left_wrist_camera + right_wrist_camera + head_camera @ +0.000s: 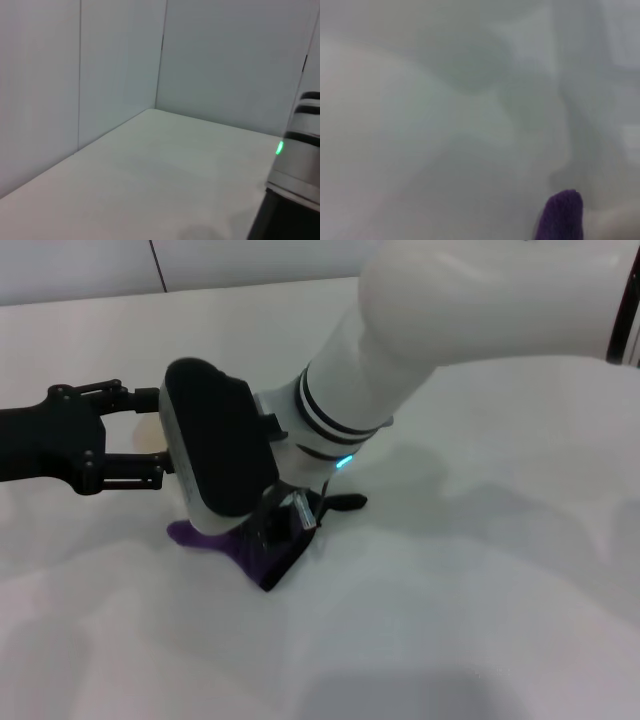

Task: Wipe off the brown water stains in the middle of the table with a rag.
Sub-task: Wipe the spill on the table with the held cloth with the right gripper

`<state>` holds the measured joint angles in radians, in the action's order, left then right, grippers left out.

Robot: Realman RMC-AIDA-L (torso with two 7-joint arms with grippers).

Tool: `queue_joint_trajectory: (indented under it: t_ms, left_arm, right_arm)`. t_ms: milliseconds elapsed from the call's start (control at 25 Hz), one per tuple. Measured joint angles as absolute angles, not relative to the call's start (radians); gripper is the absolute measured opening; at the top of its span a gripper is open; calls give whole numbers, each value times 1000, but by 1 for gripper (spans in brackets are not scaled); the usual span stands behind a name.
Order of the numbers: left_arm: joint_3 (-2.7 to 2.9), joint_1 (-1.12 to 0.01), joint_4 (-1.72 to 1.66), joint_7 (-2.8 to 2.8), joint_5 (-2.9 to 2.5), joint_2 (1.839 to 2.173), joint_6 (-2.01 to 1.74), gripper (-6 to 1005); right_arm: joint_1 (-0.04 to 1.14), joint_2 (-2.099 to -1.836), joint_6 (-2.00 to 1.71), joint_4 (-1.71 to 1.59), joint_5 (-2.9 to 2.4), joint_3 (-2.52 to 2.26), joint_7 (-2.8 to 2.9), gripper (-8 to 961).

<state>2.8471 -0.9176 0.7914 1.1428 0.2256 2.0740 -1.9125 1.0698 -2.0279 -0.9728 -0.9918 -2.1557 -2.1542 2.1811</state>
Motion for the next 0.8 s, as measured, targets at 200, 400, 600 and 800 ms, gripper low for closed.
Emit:
queue_joint_trajectory:
  t_ms: [200,400,600,800]
  left_arm:
    - [2847,-915,791,1144,226,2075,-1911,875]
    - [2847,-913,792,1145,226,2076,-1910,875]
    - [2847,-910,792,1144,226,2075,-1910,875]
    - [2847,-908,791,1144,226,2075,-1910,875]
  right_arm:
    - [1073,-2028,-943,-947,-2161,-2136,2196,68]
    - [1070,-2028,-921,-924,-2166,-2125,2197,67]
    - [1063,-2028,-895,-890,-2171,-2091,2201,67]
    - [1047,-2028,-882,-874,-2206,-2039,2207,67]
